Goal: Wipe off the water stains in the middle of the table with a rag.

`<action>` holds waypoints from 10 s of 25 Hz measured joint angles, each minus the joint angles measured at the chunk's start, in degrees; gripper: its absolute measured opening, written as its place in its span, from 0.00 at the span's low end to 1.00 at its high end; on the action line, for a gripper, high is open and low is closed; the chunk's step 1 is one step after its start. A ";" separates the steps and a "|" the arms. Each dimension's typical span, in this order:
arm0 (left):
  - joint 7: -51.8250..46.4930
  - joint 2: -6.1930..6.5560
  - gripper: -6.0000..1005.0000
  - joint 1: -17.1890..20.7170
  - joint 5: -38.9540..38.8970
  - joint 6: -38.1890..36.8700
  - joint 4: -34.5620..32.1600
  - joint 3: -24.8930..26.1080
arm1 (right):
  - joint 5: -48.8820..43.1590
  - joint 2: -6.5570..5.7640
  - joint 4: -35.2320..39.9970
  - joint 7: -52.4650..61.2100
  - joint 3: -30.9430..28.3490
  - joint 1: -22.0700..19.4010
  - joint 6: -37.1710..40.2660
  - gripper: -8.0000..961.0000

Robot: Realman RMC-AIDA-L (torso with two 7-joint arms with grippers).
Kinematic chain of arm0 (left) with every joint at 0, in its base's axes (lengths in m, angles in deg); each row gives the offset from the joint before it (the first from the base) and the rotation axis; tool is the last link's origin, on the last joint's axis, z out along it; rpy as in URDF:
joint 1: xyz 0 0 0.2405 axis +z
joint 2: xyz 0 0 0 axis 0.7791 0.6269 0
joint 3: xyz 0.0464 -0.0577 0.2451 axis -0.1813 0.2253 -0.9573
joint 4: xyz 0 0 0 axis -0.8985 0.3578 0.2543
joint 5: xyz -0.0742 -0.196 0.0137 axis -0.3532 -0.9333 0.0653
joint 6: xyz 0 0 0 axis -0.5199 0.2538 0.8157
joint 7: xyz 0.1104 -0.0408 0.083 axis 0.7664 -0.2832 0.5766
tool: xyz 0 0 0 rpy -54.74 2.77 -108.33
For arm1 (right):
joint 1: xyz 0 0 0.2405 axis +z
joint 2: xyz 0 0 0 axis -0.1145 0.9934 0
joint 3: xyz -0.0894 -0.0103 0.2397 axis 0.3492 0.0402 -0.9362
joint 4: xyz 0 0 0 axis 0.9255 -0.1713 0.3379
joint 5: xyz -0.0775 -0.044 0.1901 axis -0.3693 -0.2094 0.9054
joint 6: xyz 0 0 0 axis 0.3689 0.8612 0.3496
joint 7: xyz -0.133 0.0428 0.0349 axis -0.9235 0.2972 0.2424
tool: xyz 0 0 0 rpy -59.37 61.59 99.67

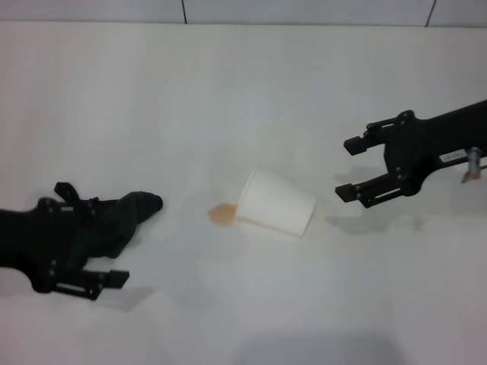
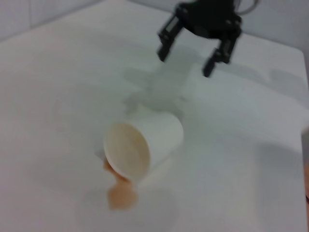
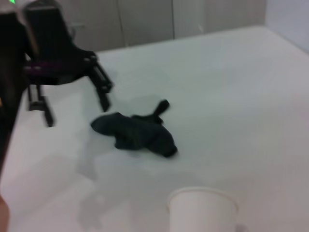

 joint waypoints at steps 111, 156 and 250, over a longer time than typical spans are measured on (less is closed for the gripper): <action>0.81 -2.09 0.84 -1.21 3.39 2.02 -1.67 1.43 | -0.52 0.34 1.67 8.09 9.10 -3.07 -11.02 0.69; 1.58 -3.56 0.81 -0.37 0.45 -0.25 -4.79 1.53 | 51.80 1.15 -65.41 -76.88 -1.70 -3.70 -17.12 0.68; -12.64 -3.00 0.77 -2.43 12.75 9.73 -4.74 9.00 | -1.48 -0.50 0.56 -14.02 -16.36 -2.34 17.80 0.87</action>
